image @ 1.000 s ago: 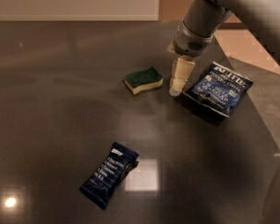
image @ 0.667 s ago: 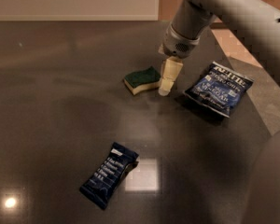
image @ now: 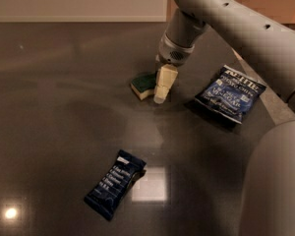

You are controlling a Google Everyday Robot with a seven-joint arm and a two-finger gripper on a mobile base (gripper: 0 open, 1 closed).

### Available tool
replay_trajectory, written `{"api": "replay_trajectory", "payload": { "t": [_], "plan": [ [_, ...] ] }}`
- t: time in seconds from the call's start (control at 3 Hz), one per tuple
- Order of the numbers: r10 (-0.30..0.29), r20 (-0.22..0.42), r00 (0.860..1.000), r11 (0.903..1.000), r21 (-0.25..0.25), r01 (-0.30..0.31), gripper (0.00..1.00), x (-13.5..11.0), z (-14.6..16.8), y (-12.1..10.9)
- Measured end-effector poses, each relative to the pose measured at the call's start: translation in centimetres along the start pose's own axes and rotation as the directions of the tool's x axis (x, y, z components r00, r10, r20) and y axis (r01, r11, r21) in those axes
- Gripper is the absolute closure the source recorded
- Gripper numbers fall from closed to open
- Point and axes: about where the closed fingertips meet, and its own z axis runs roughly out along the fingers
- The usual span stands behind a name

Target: Move sponge near rxbar blueberry

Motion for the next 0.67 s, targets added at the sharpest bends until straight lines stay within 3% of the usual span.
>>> {"api": "replay_trajectory", "payload": {
  "t": [0.67],
  "plan": [
    [0.008, -0.004, 1.0, 1.0, 0.001, -0.008, 0.41, 0.16, -0.14, 0.18]
  ]
}}
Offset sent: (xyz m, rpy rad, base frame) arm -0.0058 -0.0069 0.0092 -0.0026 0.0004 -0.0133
